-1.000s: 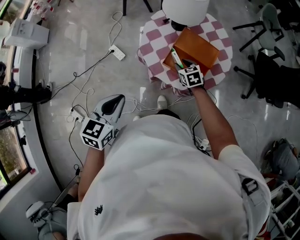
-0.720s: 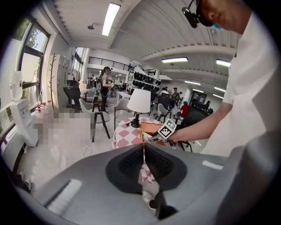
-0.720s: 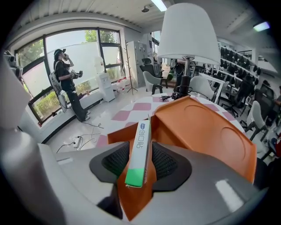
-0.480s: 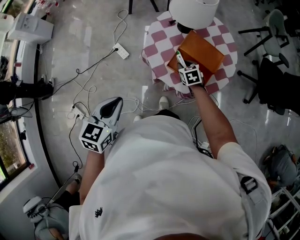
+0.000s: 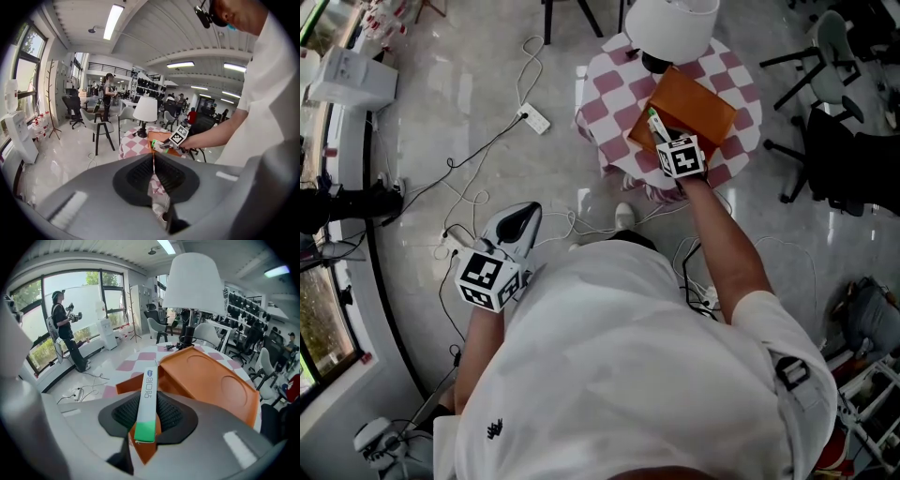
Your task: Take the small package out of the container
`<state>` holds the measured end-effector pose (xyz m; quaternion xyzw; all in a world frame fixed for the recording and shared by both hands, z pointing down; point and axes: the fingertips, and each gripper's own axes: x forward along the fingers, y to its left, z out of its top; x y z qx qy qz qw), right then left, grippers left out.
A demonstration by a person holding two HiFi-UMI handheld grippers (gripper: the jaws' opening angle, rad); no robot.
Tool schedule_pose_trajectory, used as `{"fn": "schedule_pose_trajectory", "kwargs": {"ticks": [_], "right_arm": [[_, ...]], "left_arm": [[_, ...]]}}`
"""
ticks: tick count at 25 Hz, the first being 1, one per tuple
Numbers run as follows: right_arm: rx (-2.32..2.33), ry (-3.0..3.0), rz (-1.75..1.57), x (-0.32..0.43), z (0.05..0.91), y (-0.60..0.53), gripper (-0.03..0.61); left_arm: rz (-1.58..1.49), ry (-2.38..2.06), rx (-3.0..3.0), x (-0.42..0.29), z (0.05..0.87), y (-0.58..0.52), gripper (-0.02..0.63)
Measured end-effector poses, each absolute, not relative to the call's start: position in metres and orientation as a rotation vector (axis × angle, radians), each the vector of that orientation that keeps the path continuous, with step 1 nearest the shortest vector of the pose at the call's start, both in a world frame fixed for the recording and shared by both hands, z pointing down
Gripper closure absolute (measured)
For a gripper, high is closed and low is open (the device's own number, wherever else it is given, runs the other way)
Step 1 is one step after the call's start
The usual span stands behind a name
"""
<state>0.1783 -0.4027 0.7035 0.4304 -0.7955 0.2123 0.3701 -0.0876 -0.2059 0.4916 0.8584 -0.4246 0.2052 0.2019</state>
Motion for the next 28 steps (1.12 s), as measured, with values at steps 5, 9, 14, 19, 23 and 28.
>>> {"fn": "schedule_pose_trajectory", "kwargs": {"ticks": [5, 9, 14, 19, 23, 28], "right_arm": [[1.132, -2.047, 0.533, 0.179, 0.678, -0.386, 0.485], [1.166, -2.049, 0.514, 0.178, 0.652, -0.370, 0.485], [1.205, -2.052, 0.533, 0.175, 0.624, -0.341, 0.486], [1.236, -2.055, 0.542, 0.166, 0.598, -0.302, 0.486], [1.265, -2.078, 0.533, 0.156, 0.574, -0.271, 0.486], [1.271, -2.108, 0.529, 0.141, 0.551, -0.223, 0.486]], "left_arm": [[0.554, -1.131, 2.452, -0.089, 0.487, -0.198, 0.552], [0.535, -1.088, 2.491, -0.092, 0.486, -0.190, 0.552], [0.518, -1.036, 2.534, -0.100, 0.486, -0.175, 0.554], [0.511, -0.978, 2.568, -0.109, 0.489, -0.159, 0.554], [0.504, -0.921, 2.593, -0.111, 0.491, -0.147, 0.554], [0.504, -0.849, 2.616, -0.110, 0.499, -0.126, 0.554]]}}
